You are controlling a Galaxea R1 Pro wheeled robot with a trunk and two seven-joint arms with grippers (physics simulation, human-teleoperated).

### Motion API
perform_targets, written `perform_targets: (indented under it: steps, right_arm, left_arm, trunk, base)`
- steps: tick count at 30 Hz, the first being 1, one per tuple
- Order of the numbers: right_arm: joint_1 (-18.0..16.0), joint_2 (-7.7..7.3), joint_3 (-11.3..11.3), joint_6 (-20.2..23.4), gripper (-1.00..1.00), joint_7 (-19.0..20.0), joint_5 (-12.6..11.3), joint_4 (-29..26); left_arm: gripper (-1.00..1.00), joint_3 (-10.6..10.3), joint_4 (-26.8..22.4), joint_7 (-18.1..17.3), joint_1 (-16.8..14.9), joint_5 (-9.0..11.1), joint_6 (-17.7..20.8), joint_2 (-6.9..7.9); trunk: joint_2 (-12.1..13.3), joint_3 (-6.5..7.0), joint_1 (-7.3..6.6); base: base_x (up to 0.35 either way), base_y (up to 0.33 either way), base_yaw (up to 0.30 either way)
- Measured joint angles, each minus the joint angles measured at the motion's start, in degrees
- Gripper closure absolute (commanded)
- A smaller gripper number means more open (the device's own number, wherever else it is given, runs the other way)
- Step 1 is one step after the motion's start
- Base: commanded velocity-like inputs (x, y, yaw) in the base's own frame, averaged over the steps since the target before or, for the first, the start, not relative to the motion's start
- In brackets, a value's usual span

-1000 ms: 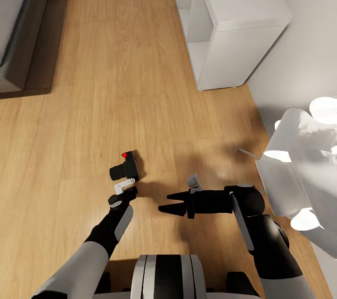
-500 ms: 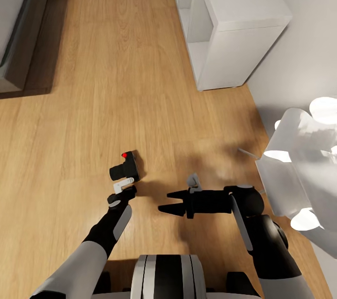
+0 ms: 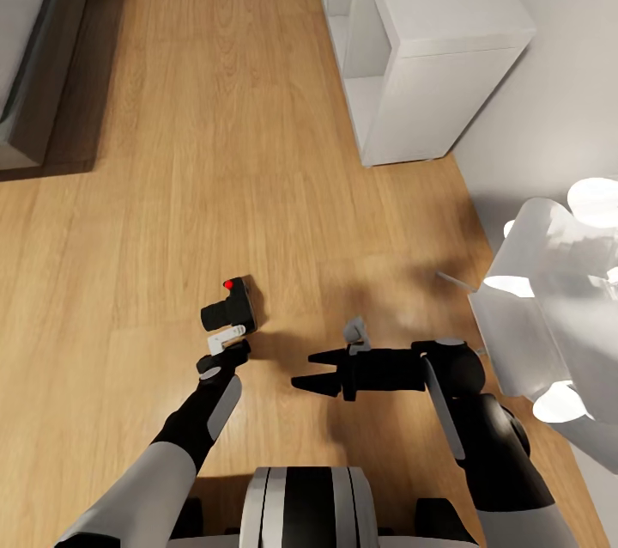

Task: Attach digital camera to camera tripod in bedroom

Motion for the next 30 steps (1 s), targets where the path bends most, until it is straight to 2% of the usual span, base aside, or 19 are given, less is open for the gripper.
perform_targets:
  steps: [12,21,27,28,30]
  right_arm:
    - [0.0,0.5,-0.2,-3.5,-1.0,-3.1,-0.7,3.1]
    - [0.0,0.65,-0.6,-6.4,-1.0,-3.5,-1.0,6.0]
    - [0.0,0.16,-1.5,-8.4,-1.0,-3.4,-1.0,8.0]
    - [0.0,0.1,-2.5,-15.5,-1.0,-3.4,-1.0,17.0]
    - [0.0,0.01,-3.7,-16.8,-1.0,-3.4,-1.1,20.0]
  left_arm:
    - [-1.0,0.0,0.0,0.0,0.0,0.0,0.0,0.0]
    - [-1.0,0.0,0.0,0.0,0.0,0.0,0.0,-0.01]
    - [-1.0,0.0,0.0,-0.1,0.0,0.0,0.0,0.0]
    - [-1.0,0.0,0.0,-0.1,0.0,0.0,0.0,0.0]
    - [-1.0,0.0,0.0,-0.1,0.0,0.0,0.0,-0.02]
  trunk:
    - [0.0,0.0,0.0]
    - [0.0,0.0,0.0]
    - [0.0,0.0,0.0]
    - [0.0,0.0,0.0]
    - [0.0,0.0,0.0]
  base:
    - [0.0,0.0,0.0]
    - [0.0,0.0,0.0]
    - [0.0,0.0,0.0]
    - [0.0,0.0,0.0]
    - [0.0,0.0,0.0]
